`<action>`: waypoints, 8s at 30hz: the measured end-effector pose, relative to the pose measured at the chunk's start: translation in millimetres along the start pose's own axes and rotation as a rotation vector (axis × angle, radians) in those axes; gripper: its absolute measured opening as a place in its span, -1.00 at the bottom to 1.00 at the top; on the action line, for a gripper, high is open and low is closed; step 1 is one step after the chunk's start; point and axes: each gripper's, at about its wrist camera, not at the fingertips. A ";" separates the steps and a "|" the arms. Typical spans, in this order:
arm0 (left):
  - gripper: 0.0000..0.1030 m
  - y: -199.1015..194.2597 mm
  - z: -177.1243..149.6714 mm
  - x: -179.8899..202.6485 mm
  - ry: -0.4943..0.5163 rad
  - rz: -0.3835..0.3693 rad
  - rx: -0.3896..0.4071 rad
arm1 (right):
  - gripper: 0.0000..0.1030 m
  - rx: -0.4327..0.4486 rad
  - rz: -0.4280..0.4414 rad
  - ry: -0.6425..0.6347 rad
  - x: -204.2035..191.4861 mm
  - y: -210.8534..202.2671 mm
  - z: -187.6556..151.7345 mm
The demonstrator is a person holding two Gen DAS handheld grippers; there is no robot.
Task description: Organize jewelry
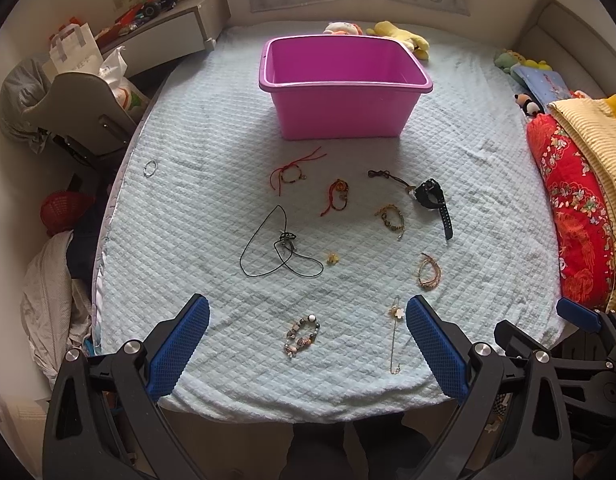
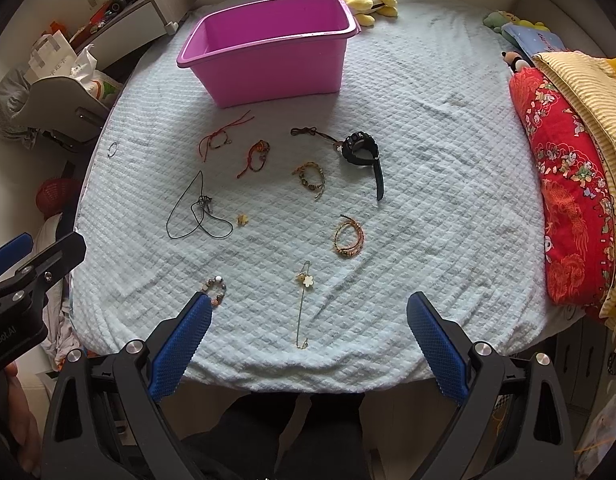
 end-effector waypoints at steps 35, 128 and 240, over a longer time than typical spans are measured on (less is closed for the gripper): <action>0.88 93.7 -84.1 -53.0 0.001 -0.039 -0.070 | 0.81 -0.018 -0.026 0.124 22.3 74.7 -89.0; -0.70 237.2 -150.4 13.5 0.004 -0.068 0.234 | -0.71 0.280 0.116 -0.187 -8.1 236.5 -86.3; 0.55 214.3 310.1 -74.4 -0.036 -0.085 -0.064 | 0.06 -0.032 0.110 0.023 -39.2 152.3 366.6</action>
Point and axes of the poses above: each gripper's, at about its wrist camera, not at the fingertips, and y roughly the way its jaws point, x to its right, z to its top, and after that the axes turned 6 degrees about y, right-handed
